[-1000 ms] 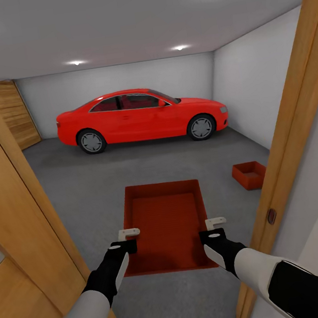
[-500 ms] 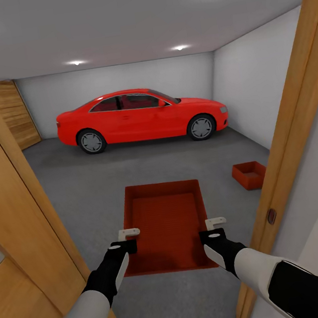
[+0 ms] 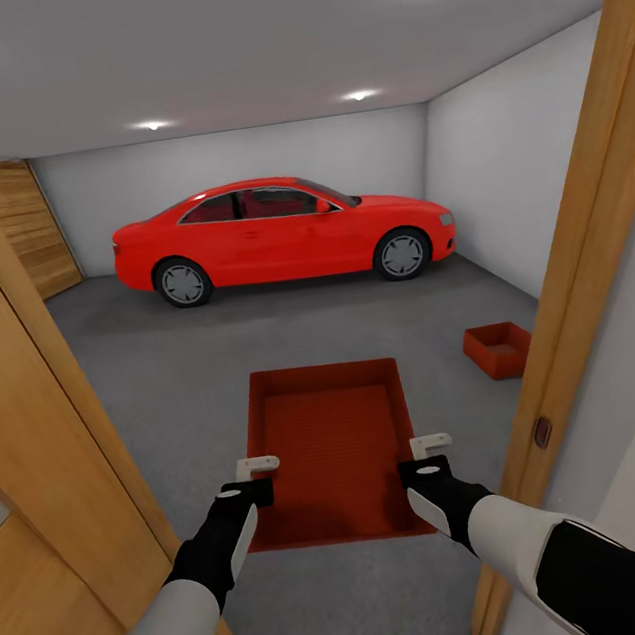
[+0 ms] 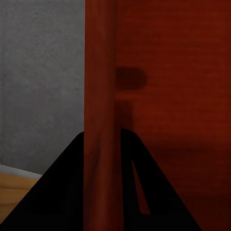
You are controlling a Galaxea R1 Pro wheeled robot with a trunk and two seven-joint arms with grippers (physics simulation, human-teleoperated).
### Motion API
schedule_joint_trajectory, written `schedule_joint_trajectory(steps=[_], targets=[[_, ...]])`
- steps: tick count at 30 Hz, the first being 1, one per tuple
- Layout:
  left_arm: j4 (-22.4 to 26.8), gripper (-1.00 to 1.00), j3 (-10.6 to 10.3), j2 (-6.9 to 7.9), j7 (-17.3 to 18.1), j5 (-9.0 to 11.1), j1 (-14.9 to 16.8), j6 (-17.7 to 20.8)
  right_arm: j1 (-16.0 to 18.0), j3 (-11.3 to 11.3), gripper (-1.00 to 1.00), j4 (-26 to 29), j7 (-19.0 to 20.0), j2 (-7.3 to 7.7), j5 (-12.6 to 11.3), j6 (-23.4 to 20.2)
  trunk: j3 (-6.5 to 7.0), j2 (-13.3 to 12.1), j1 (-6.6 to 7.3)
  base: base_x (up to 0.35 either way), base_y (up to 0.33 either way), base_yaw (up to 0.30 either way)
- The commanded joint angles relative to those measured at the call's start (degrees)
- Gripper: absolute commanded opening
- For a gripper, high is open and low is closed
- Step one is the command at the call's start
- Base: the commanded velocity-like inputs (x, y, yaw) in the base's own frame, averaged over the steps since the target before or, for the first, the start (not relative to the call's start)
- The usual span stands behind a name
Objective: Move the two storage containers from the living room to the garage. In the garage, place one container on the floor and stack the other container on top of it (either order is fine).
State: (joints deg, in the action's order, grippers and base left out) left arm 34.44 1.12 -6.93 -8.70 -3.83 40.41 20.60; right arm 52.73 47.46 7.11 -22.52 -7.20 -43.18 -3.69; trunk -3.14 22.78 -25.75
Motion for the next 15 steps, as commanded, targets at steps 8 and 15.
schedule_joint_trajectory(steps=[8,15], targets=[[-0.05,-1.00,-0.42,-0.77,0.08,0.76,0.02,3.40,0.09,2.72,-1.00,1.68,-0.12,-0.01,1.23,-0.26,-0.13,0.14,-0.04,0.000,0.000,0.000],[-0.23,-1.00,-0.28,-0.34,-0.07,-0.29,-0.03,0.29,0.09,1.59,-1.00,0.17,-0.23,-0.23,-0.87,-0.26,-0.13,0.14,-0.04,0.000,0.000,0.000]])
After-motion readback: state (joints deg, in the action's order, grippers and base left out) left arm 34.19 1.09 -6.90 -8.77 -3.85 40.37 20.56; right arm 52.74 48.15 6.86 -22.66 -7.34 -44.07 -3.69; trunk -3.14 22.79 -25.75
